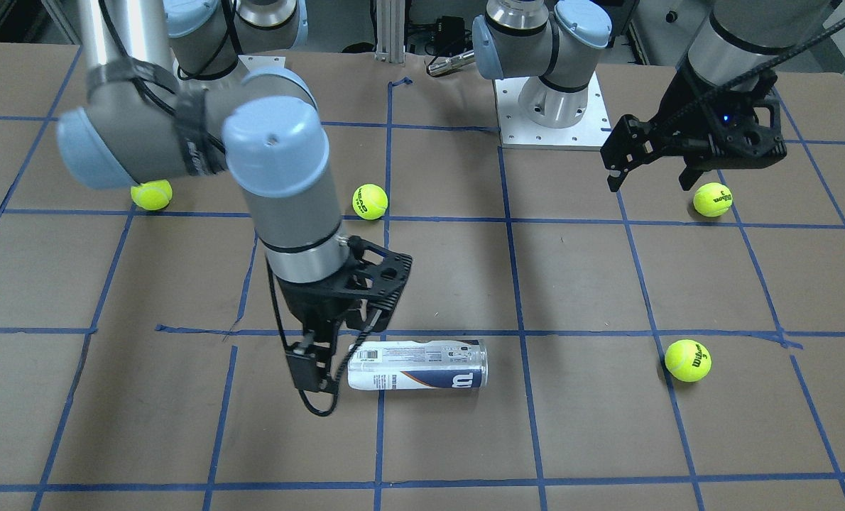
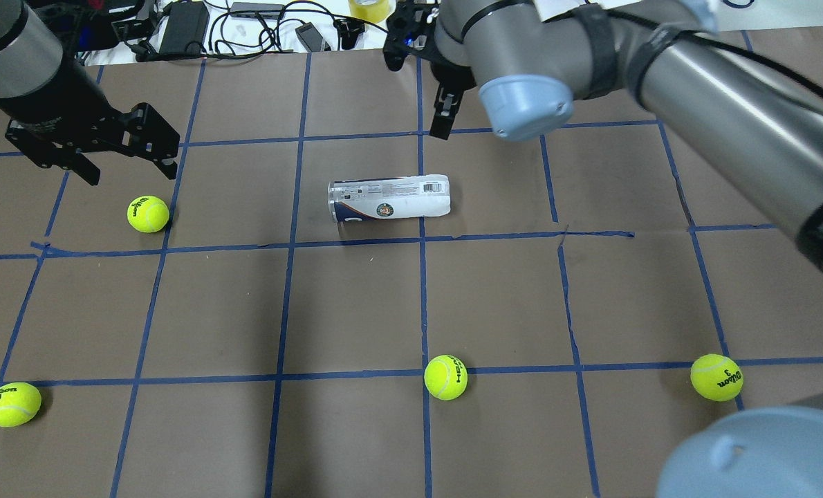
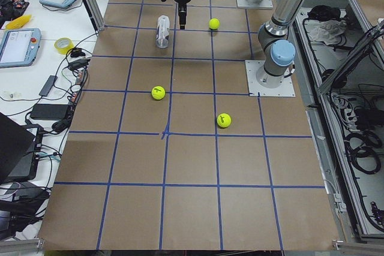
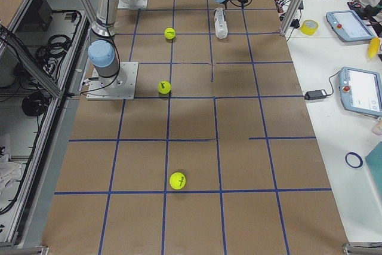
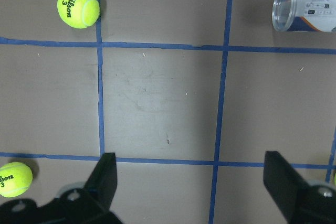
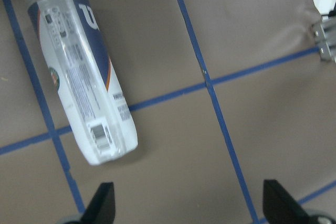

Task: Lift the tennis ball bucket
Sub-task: 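Release the can lying on its side and raise the right gripper, then grasp the can's open end with the left gripper while the right arm withdraws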

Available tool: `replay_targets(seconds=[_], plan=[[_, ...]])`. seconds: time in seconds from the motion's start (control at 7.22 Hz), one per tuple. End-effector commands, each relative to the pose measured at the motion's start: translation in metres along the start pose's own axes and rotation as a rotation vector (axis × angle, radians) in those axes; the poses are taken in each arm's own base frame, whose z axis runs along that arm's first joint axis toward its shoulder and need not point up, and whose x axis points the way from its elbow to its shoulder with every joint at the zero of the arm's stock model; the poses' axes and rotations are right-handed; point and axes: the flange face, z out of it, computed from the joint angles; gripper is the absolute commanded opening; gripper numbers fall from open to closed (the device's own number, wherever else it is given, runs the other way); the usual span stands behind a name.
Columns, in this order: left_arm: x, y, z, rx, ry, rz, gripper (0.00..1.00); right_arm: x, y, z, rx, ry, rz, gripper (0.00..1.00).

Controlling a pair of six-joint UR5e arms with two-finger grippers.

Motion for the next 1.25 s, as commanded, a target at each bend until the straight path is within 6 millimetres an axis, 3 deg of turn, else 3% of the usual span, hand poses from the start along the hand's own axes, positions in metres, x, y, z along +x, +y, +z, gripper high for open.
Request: replay_targets(seconds=[0.0, 0.28, 0.69, 1.11], plan=[[0.011, -0.024, 0.041, -0.013, 0.137, -0.024, 1.0, 0.01, 0.07, -0.082, -0.06, -0.068, 0.131, 1.0], [0.018, -0.062, 0.088, 0.073, 0.241, -0.02, 1.0, -0.028, 0.084, -0.133, -0.142, -0.129, 0.353, 1.0], [0.035, -0.104, 0.173, 0.059, 0.453, -0.047, 1.0, -0.035, 0.099, -0.171, -0.219, 0.004, 0.503, 1.0], [0.051, -0.121, 0.231, -0.004, 0.587, -0.058, 1.0, -0.036, 0.101, -0.177, -0.209, 0.046, 0.841, 1.0]])
